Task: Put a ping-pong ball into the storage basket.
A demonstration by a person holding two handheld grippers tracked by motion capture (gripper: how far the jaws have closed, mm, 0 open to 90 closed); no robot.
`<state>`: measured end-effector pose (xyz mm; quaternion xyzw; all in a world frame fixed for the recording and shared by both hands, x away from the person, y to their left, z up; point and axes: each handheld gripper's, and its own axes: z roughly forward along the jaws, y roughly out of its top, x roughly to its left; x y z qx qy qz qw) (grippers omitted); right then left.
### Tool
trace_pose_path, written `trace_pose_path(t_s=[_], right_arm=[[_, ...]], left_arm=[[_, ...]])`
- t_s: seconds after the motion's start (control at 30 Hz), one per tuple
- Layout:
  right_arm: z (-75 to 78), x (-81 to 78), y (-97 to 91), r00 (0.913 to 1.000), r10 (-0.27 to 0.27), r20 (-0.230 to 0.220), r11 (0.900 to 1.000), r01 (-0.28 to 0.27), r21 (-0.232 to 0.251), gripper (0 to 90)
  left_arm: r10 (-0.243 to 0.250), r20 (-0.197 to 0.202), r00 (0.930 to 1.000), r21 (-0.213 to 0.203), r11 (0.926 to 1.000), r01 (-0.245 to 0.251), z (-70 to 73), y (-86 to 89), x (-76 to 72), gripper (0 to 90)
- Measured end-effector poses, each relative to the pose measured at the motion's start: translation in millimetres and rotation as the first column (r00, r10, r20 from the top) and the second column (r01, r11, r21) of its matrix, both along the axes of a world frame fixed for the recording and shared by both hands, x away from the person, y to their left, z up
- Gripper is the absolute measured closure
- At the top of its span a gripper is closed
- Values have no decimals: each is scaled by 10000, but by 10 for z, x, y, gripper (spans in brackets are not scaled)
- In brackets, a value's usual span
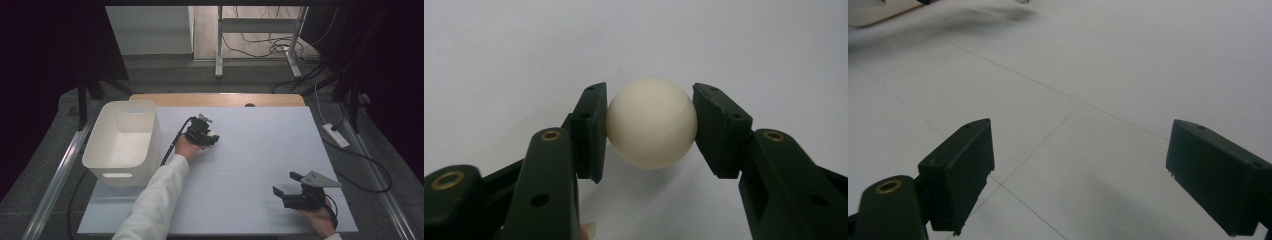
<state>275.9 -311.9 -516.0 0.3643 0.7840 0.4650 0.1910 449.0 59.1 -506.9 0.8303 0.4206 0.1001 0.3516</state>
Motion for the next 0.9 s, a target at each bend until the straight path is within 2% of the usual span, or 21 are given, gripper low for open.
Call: trace_pose_path(t_s=[0.4,0.9], right_arm=[[2,-3,5,10000,-3,10,10000,3,-16,119],[10,-5,10,10000,-1,39,10000,1,9,119]], left_arm=[[2,227,9997,-52,10000,-1,104,4,-57,504],[-62,529,9986,-108,9999,67,289,73,-208,503]])
